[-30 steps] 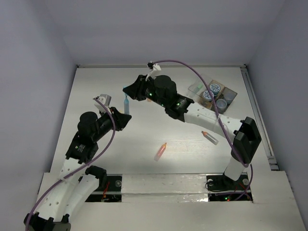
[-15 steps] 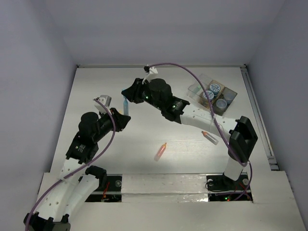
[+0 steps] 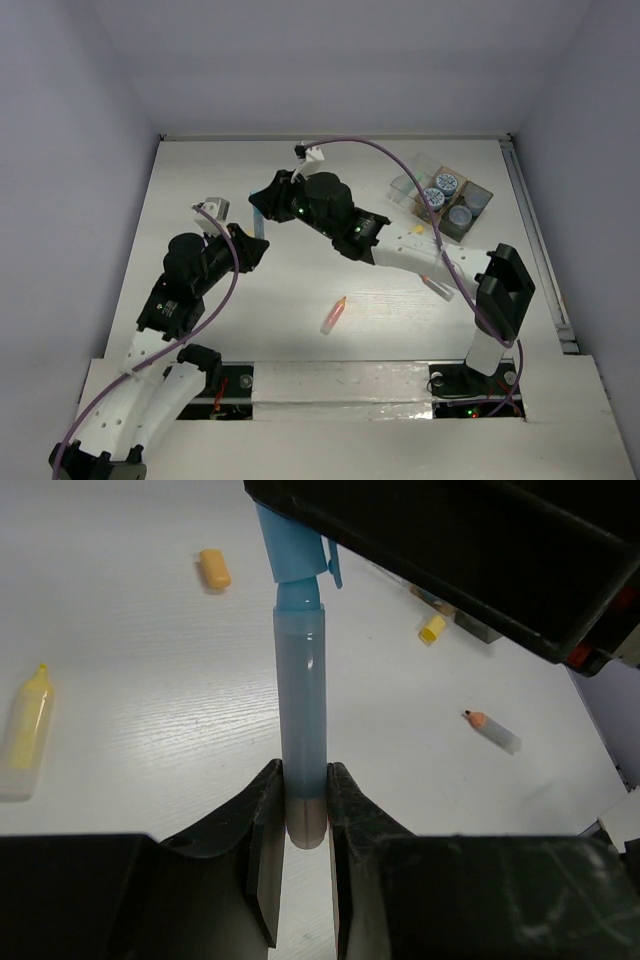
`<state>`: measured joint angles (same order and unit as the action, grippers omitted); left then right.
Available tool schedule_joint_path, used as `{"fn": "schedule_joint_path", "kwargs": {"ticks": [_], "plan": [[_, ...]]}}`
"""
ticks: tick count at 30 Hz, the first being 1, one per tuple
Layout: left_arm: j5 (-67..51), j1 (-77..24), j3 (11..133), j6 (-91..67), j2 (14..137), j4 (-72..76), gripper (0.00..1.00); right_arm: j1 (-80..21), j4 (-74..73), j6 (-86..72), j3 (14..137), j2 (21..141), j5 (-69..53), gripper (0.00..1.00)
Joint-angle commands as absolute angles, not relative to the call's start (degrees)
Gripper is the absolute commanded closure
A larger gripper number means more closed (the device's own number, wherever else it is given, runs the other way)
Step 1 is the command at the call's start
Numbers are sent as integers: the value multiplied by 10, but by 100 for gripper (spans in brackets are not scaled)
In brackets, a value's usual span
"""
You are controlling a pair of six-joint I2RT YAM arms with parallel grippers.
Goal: Sort the stationery into containers
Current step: Close the pen cap on the pen.
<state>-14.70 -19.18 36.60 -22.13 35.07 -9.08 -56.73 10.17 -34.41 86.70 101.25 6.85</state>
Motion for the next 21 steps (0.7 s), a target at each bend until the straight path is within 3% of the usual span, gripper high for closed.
{"fn": "schedule_joint_path", "kwargs": {"ticks": [1, 13, 21], "plan": [[-126, -192, 386, -227, 338, -59, 100, -576, 146, -361, 837, 979, 63, 98], [-107, -219, 396, -256, 365, 39, 100, -581, 213, -398, 751, 945, 63, 98], [-60, -232, 453, -220, 397, 12, 100, -581, 181, -388, 720, 924, 33, 99]]}}
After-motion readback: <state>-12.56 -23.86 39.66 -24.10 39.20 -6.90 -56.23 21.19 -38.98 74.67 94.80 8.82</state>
